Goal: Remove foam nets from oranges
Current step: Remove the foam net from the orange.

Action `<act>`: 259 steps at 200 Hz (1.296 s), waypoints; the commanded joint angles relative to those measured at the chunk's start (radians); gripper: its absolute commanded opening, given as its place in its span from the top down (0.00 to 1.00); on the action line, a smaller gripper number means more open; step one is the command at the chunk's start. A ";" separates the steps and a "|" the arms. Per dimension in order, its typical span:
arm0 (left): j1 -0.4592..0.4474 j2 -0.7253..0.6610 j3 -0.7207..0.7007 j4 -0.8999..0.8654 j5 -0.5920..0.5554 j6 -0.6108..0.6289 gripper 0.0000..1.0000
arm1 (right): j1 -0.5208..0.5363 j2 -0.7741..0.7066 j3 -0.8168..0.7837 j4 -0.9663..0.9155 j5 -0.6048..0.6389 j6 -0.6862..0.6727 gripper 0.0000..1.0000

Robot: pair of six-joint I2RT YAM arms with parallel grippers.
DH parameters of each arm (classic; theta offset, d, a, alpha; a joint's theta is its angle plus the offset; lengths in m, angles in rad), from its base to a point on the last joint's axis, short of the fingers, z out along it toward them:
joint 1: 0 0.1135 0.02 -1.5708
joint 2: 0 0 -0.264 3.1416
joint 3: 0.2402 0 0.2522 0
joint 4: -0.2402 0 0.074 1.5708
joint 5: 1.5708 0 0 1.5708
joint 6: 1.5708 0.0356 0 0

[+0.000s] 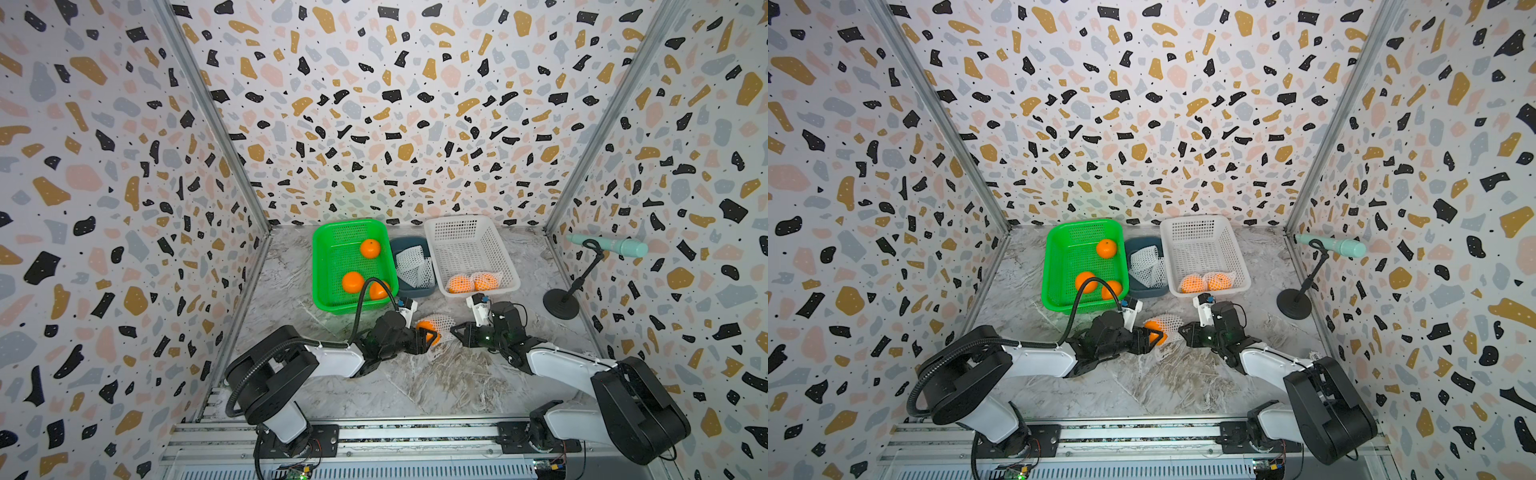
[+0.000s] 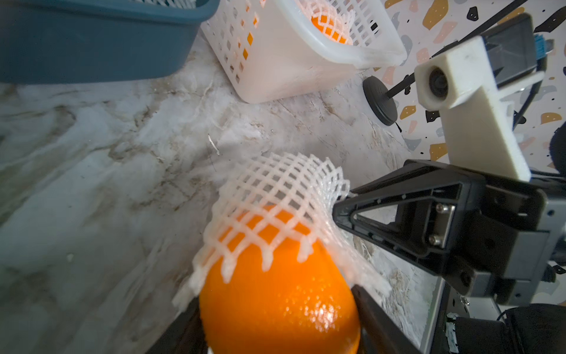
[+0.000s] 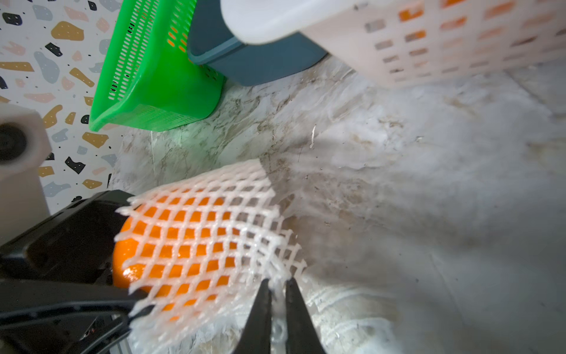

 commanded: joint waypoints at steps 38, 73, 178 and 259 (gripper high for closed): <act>0.017 -0.098 -0.045 -0.009 -0.014 0.024 0.33 | -0.016 -0.016 0.000 -0.032 0.027 -0.018 0.88; 0.030 -0.148 -0.082 -0.038 -0.030 0.030 0.33 | -0.016 -0.040 0.001 -0.050 0.056 -0.022 0.89; 0.067 -0.344 -0.237 -0.127 -0.099 0.013 0.32 | 0.090 -0.200 0.200 -0.228 0.088 -0.115 0.89; 0.069 -0.387 -0.243 -0.145 -0.117 0.010 0.32 | 0.168 0.123 0.578 -0.179 0.254 -0.175 0.90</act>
